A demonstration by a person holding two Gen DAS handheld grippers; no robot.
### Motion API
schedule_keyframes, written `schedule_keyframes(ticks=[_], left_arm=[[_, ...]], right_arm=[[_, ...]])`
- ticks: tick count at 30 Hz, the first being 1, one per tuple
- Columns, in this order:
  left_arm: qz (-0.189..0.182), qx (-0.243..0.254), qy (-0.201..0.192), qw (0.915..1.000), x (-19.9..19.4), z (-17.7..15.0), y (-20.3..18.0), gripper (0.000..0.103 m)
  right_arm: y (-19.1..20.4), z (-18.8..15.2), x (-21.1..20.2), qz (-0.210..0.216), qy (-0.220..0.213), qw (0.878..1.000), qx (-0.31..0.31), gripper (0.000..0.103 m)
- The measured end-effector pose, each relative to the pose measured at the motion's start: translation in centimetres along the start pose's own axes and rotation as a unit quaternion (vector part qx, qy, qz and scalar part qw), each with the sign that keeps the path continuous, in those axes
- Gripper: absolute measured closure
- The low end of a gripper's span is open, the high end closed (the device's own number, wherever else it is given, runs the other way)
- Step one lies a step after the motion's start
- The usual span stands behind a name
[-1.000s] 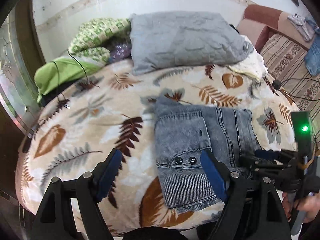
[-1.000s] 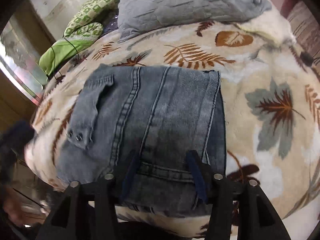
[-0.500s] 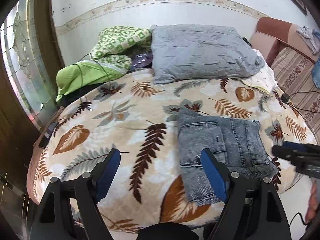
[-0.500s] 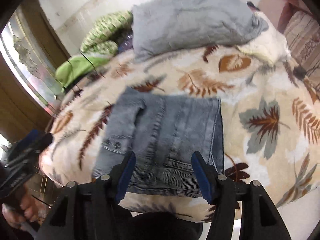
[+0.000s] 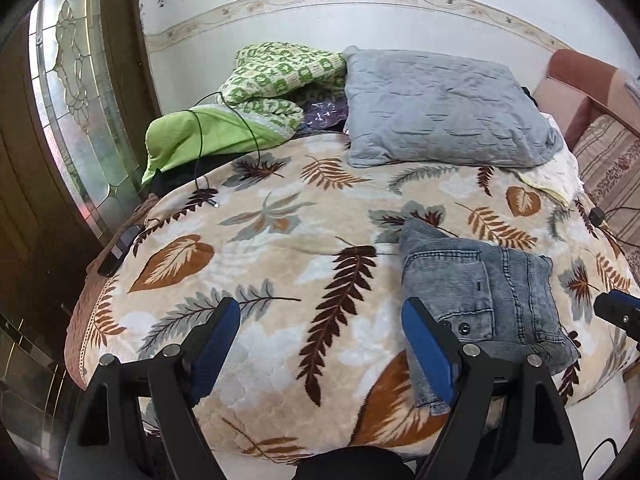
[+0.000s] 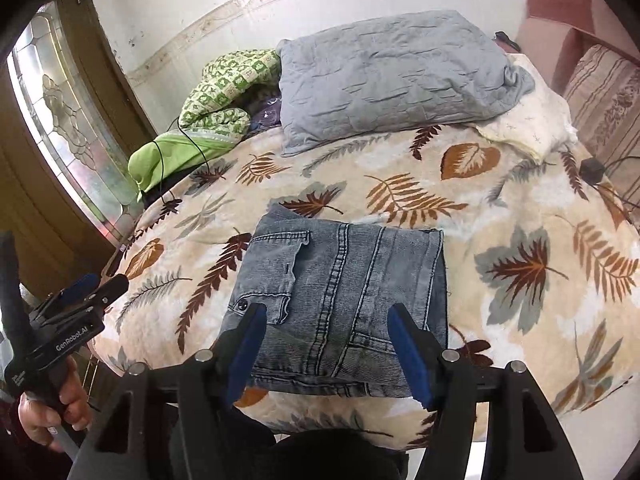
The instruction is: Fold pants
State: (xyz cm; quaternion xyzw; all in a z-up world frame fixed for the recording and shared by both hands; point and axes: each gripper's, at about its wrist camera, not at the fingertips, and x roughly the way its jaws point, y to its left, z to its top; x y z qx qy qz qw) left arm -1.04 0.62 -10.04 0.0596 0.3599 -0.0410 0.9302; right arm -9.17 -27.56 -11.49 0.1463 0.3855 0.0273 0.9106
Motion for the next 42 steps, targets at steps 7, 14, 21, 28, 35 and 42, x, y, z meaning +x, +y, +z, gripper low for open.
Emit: schedule_keyframes(ticks=[7, 14, 21, 28, 35, 42], left_arm=[[0.011, -0.005, 0.005, 0.9999, 1.0, 0.1, 0.6, 0.02], [0.015, -0.009, 0.015, 0.9997, 1.8, -0.2, 0.9, 0.02], [0.023, -0.017, 0.017, 0.9994, 2.3, -0.1, 1.6, 0.02], [0.033, -0.034, 0.018, 0.9987, 2.4, -0.2, 2.9, 0.02], [0.036, -0.04, 0.017, 0.9984, 2.5, -0.3, 3.9, 0.02], [0.04, -0.04, 0.015, 0.9983, 2.4, -0.4, 4.2, 0.02]], right_arm=[[-0.8, 0.2, 0.3, -0.004, -0.005, 1.0, 0.007, 0.036], [-1.8, 0.0, 1.0, -0.009, -0.001, 1.0, 0.018, 0.036], [-2.3, -0.1, 1.3, -0.001, 0.0, 1.0, 0.027, 0.036], [-2.0, -0.1, 1.7, 0.001, 0.005, 1.0, 0.022, 0.036], [-1.6, -0.1, 2.0, -0.001, 0.011, 1.0, 0.017, 0.036], [-1.1, -0.2, 2.2, -0.002, 0.013, 1.0, 0.01, 0.036]])
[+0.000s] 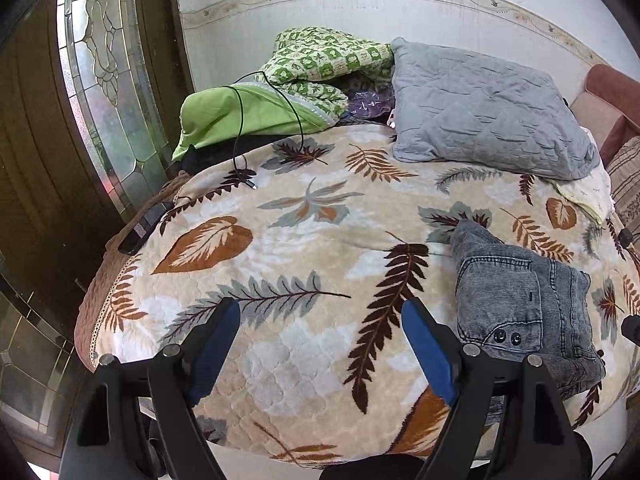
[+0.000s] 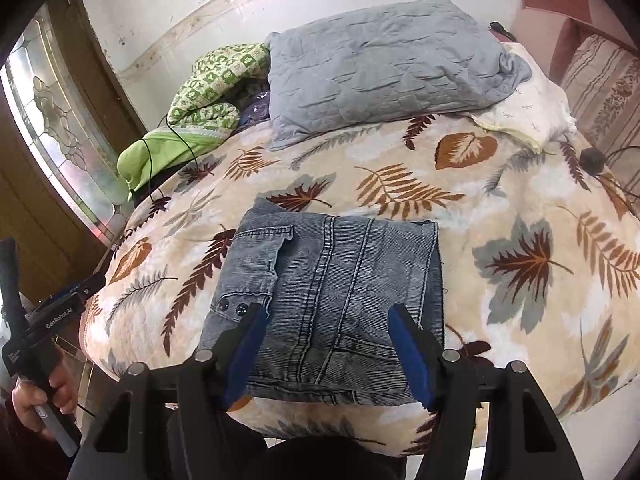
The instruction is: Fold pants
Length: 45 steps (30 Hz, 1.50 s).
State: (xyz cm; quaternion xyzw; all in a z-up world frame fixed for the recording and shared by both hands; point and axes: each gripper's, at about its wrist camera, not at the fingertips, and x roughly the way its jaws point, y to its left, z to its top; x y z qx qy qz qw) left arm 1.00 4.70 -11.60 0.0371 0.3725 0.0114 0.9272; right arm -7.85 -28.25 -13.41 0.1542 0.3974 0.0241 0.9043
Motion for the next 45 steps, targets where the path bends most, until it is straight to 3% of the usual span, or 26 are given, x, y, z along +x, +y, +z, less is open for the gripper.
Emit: schedule_keyframes(ticks=[45], left_arm=[[-0.012, 0.074, 0.005, 0.9972, -0.2, -0.6, -6.1, 0.02]], right_arm=[[-0.5, -0.7, 1.2, 0.031, 0.004, 0.999, 0.01, 0.036]])
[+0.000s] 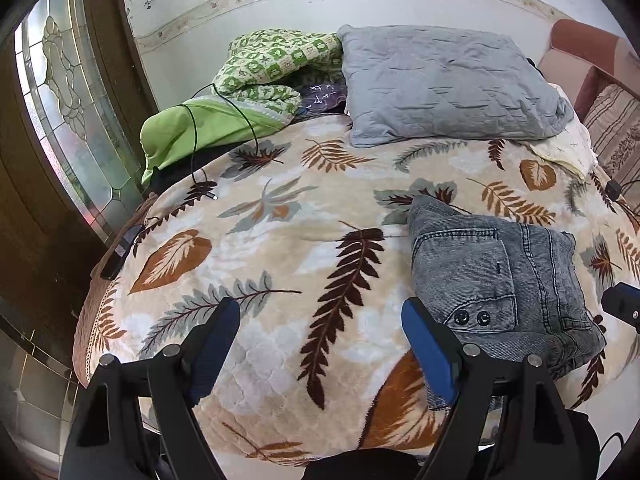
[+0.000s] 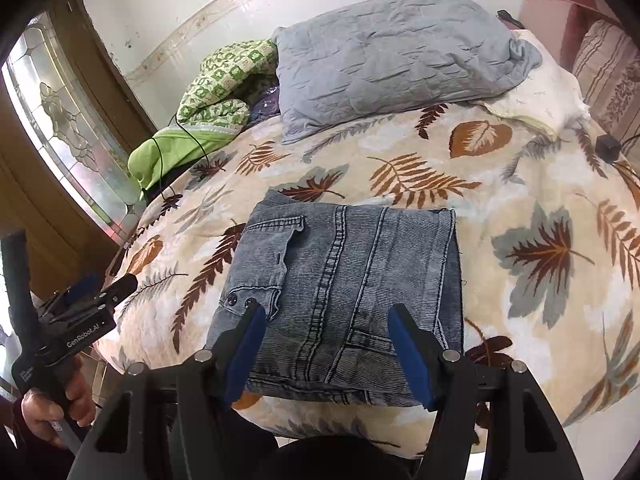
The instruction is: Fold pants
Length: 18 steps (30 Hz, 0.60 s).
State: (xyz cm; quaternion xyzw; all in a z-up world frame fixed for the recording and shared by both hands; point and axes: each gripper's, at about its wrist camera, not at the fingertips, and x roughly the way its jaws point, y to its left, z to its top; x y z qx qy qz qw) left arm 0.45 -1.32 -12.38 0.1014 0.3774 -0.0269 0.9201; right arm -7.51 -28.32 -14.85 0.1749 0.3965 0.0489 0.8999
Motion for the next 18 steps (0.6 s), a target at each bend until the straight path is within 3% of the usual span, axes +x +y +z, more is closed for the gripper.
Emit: schedule_keyframes(ticks=[18], left_arm=[[-0.007, 0.007, 0.005, 0.9999, 0.5, 0.0, -0.7, 0.02]], right_arm=[[-1.2, 0.2, -0.1, -0.007, -0.004, 1.0, 0.012, 0.036]])
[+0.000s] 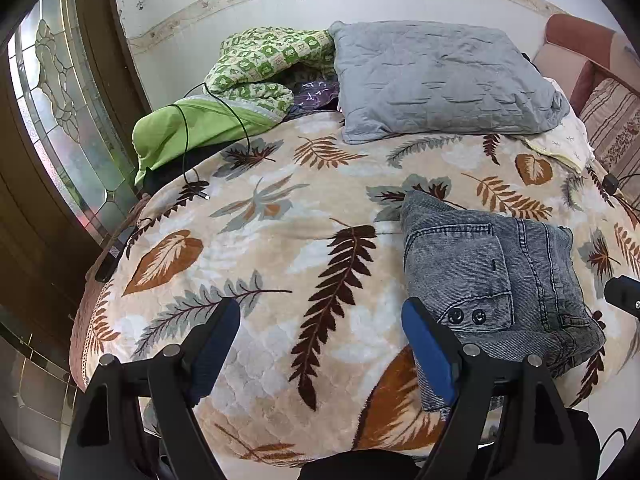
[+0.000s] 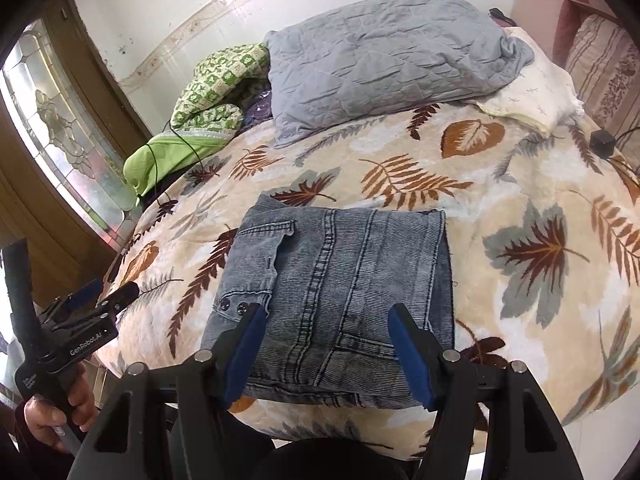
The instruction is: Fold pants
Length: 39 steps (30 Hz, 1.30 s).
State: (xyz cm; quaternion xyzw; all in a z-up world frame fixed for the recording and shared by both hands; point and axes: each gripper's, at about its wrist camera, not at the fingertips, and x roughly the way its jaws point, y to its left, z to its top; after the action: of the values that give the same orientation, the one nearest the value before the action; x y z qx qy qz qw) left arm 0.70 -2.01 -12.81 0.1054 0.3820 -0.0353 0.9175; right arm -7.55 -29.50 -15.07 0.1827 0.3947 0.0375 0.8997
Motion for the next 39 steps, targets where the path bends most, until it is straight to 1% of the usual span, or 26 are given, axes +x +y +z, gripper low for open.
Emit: schedule_keyframes(ticks=[10, 13, 15, 20, 21, 24, 26, 27, 30, 31, 35, 38, 39], left_arm=[[-0.006, 0.013, 0.003, 0.9999, 0.6, 0.2, -1.0, 0.02], [-0.008, 0.021, 0.005, 0.9997, 0.9, 0.2, -1.6, 0.02], [-0.012, 0.027, 0.009, 0.9995, 1.4, 0.3, -2.0, 0.02], [-0.032, 0.041, 0.048, 0.9975, 4.6, -0.1, -4.1, 0.02], [-0.035, 0.046, 0.063, 0.9963, 5.7, -0.4, -4.7, 0.02], [-0.044, 0.069, 0.092, 0.9924, 7.6, -1.3, -6.1, 0.02], [-0.04, 0.085, 0.095, 0.991, 8.1, -1.9, -6.7, 0.019], [-0.044, 0.088, 0.094, 0.9907, 8.1, -1.9, -6.7, 0.019], [-0.061, 0.094, 0.111, 0.9875, 8.5, -1.1, -6.3, 0.019], [-0.062, 0.093, 0.109, 0.9878, 8.5, -0.6, -6.1, 0.019], [-0.052, 0.089, 0.078, 0.9916, 8.7, 2.7, -5.9, 0.019], [-0.049, 0.091, 0.063, 0.9927, 10.2, 5.3, -6.3, 0.019], [-0.047, 0.095, 0.063, 0.9923, 11.2, 6.0, -6.8, 0.019]], right_arm=[[0.3, 0.3, 0.4, 0.001, 0.001, 1.0, -0.006, 0.036], [0.3, 0.1, 0.9, -0.002, 0.007, 1.0, -0.009, 0.036], [-0.1, -0.2, 1.8, -0.014, 0.018, 1.0, -0.009, 0.036], [-2.4, -1.2, 4.8, -0.019, 0.057, 0.998, 0.019, 0.036], [-2.7, -1.3, 5.3, -0.021, 0.062, 0.998, 0.021, 0.036], [-3.7, -1.9, 7.0, -0.028, 0.089, 0.995, 0.025, 0.036], [-4.1, -2.1, 7.2, -0.017, 0.093, 0.995, 0.029, 0.035], [-4.2, -2.0, 7.3, -0.014, 0.1, 0.995, 0.025, 0.035], [-4.4, -1.1, 7.5, -0.007, 0.123, 0.992, 0.018, 0.035], [-4.5, -0.6, 7.5, -0.007, 0.124, 0.992, 0.018, 0.035], [-5.1, 3.0, 7.3, -0.008, 0.074, 0.997, 0.034, 0.035], [-5.6, 5.2, 8.4, 0.0, 0.056, 0.997, 0.054, 0.035], [-5.7, 5.7, 8.9, 0.002, 0.054, 0.997, 0.06, 0.035]])
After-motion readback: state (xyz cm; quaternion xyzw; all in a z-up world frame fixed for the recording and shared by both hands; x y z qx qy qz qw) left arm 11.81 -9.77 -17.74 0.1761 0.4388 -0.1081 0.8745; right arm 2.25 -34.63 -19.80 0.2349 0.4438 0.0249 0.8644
